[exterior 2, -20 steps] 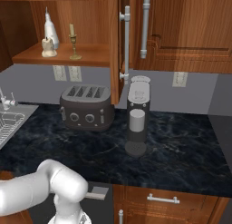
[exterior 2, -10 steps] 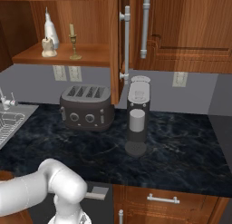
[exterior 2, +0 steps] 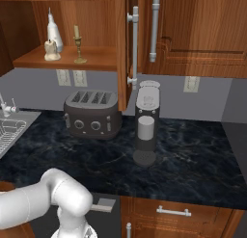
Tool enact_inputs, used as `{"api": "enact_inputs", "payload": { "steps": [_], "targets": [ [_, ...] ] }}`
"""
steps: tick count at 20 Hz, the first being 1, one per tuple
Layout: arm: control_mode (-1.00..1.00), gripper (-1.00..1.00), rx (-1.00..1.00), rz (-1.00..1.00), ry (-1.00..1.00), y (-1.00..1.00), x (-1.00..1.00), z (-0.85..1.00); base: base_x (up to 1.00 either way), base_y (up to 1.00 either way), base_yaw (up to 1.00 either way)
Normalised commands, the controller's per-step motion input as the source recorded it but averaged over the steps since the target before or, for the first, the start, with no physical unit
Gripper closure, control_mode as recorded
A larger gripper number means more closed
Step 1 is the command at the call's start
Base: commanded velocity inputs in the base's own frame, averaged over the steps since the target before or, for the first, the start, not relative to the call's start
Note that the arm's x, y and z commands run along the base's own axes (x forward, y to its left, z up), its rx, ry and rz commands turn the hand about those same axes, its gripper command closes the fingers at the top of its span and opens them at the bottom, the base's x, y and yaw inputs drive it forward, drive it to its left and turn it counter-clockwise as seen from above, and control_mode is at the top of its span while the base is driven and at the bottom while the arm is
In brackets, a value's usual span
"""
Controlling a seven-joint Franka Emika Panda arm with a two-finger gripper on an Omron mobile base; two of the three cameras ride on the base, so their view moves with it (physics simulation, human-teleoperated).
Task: Pick the candle and candle from the dining table and place them in the open cabinet. Close the cabinet after placing the objects.
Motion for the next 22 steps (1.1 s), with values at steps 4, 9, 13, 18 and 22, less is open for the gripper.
{"api": "enact_inputs", "payload": {
  "steps": [4,9,13,18,22],
  "targets": [
    [-1.00,-1.00,0.00,0.00,-0.06,-0.33,-0.07,0.11,0.00,0.00,0.00],
    [-1.00,-1.00,0.00,0.00,-0.05,-0.45,-0.04,0.05,0.00,0.00,0.00],
    [-1.00,-1.00,0.00,0.00,-0.03,-0.53,0.00,0.00,0.00,0.00,0.00],
    [-1.00,-1.00,0.00,0.00,-0.01,-0.51,0.02,0.00,0.00,0.00,0.00],
    [-1.00,-1.00,0.00,0.00,-0.01,-0.52,0.18,0.00,0.00,0.00,0.00]
  ]
}}
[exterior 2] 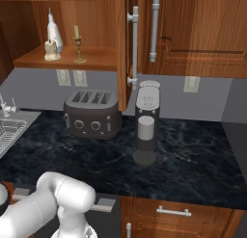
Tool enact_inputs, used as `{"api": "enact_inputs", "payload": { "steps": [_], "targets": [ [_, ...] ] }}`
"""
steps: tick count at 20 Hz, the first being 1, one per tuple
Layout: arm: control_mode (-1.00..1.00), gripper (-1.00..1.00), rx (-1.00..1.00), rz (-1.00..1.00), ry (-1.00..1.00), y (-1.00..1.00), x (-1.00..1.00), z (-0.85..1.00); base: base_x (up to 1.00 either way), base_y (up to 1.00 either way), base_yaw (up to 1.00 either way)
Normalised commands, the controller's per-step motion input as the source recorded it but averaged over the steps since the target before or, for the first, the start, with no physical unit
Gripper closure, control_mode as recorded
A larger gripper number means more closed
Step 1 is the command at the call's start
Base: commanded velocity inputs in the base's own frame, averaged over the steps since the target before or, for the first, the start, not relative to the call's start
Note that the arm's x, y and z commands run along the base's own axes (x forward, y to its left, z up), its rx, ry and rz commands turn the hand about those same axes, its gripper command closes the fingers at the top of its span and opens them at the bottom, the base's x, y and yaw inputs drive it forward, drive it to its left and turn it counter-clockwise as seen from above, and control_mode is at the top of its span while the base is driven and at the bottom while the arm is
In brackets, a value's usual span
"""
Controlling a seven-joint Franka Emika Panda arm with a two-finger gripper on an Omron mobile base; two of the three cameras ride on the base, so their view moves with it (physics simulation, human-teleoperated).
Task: Pick the candle and candle from the dining table and place them in the open cabinet. Close the cabinet after placing the objects.
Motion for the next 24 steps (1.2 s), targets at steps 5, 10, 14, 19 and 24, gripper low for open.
{"api": "enact_inputs", "payload": {
  "steps": [5,10,14,19,24],
  "targets": [
    [-1.00,-1.00,0.00,0.00,0.00,-0.52,0.33,0.00,0.00,0.00,0.00],
    [-1.00,-1.00,0.00,0.02,0.00,-0.52,0.43,0.00,0.00,0.00,0.00],
    [-1.00,-1.00,0.00,0.01,0.00,-0.49,0.40,0.05,0.00,0.00,0.00],
    [-1.00,-1.00,0.00,0.01,-0.01,-0.44,0.39,0.03,0.00,0.00,0.00],
    [-1.00,-1.00,0.00,0.02,-0.03,-0.42,0.33,0.01,0.00,0.00,0.00]
  ]
}}
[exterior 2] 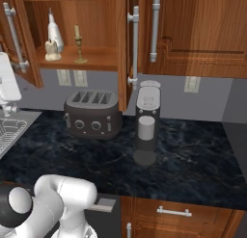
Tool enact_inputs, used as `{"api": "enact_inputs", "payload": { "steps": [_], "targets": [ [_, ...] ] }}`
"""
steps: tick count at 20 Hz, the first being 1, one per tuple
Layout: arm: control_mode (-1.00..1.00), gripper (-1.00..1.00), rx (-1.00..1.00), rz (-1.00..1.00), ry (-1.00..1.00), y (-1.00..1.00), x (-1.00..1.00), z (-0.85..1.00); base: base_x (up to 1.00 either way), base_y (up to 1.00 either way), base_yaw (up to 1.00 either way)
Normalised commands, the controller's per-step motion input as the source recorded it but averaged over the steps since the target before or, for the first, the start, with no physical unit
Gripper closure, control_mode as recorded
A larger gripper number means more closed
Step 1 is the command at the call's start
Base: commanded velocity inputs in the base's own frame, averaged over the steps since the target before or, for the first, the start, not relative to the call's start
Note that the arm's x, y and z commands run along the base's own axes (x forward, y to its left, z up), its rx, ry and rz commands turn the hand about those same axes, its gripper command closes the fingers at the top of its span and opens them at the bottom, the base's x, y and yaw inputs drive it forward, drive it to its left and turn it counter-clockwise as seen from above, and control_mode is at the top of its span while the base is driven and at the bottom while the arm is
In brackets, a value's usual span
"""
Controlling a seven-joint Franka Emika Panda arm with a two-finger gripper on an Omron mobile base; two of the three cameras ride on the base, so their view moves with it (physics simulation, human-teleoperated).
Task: Pick the candle and candle from the dining table and place them in the open cabinet. Close the cabinet after placing the objects.
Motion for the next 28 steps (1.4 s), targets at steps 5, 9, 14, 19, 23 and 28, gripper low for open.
{"api": "enact_inputs", "payload": {
  "steps": [5,9,14,19,23,28],
  "targets": [
    [-1.00,-1.00,0.00,0.03,-0.03,-0.41,0.37,0.02,0.00,0.00,0.00],
    [-1.00,-1.00,0.00,0.05,-0.02,-0.42,0.46,0.01,0.00,0.00,0.00],
    [-1.00,-1.00,0.00,0.07,-0.02,-0.44,0.50,0.00,0.00,0.00,0.00],
    [-1.00,-1.00,0.00,0.06,-0.01,-0.41,0.48,0.00,0.00,0.00,0.00],
    [-1.00,-1.00,0.00,0.07,0.00,-0.39,0.51,0.00,0.00,0.00,0.00],
    [-1.00,-1.00,0.00,0.07,0.00,-0.33,0.42,0.00,0.00,0.00,0.00]
  ]
}}
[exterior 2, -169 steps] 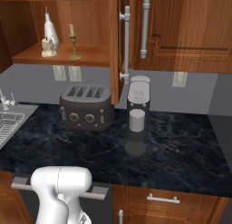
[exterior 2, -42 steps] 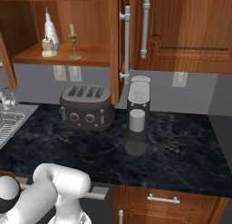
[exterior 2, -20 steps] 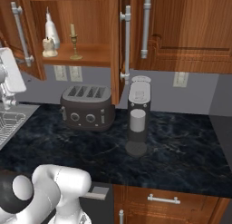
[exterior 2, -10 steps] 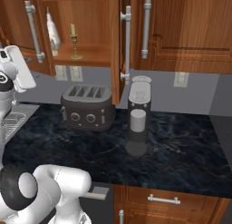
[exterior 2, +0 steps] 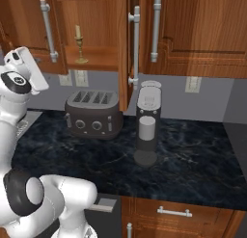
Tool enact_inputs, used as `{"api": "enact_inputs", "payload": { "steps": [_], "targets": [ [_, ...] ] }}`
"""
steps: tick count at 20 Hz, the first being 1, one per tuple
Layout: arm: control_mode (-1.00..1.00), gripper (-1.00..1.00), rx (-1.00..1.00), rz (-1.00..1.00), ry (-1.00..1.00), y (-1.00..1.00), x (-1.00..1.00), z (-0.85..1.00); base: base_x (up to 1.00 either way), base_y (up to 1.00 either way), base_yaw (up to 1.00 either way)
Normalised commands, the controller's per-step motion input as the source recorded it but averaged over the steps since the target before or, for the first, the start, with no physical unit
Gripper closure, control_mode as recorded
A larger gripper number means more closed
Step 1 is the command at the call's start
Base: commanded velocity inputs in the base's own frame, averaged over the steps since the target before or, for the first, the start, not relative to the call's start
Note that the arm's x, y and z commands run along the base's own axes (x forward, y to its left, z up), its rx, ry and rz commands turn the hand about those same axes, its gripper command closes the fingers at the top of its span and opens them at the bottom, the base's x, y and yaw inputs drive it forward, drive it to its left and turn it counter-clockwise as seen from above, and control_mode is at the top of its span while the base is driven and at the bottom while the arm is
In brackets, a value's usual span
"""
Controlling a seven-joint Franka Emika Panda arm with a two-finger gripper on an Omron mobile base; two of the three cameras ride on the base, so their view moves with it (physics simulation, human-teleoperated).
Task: Pick the candle and candle from the dining table and place them in the open cabinet. Close the cabinet after placing the objects.
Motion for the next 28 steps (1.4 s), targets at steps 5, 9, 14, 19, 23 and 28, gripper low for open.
{"api": "enact_inputs", "payload": {
  "steps": [5,9,14,19,23,28],
  "targets": [
    [-1.00,-1.00,0.00,0.06,0.00,-0.30,0.40,0.00,0.00,0.00,0.00],
    [-1.00,-1.00,0.00,0.05,0.00,-0.26,0.37,0.00,0.00,0.00,0.00],
    [-1.00,-1.00,0.00,0.04,0.00,-0.20,0.20,-0.03,0.00,0.00,0.00],
    [-1.00,-1.00,0.00,0.02,0.01,-0.16,0.05,-0.16,0.00,0.00,0.00],
    [-1.00,-1.00,0.00,0.00,0.03,-0.17,-0.10,-0.38,0.00,0.00,0.00],
    [-1.00,-1.00,0.00,0.00,0.05,-0.14,-0.39,-0.53,0.00,0.00,0.00]
  ]
}}
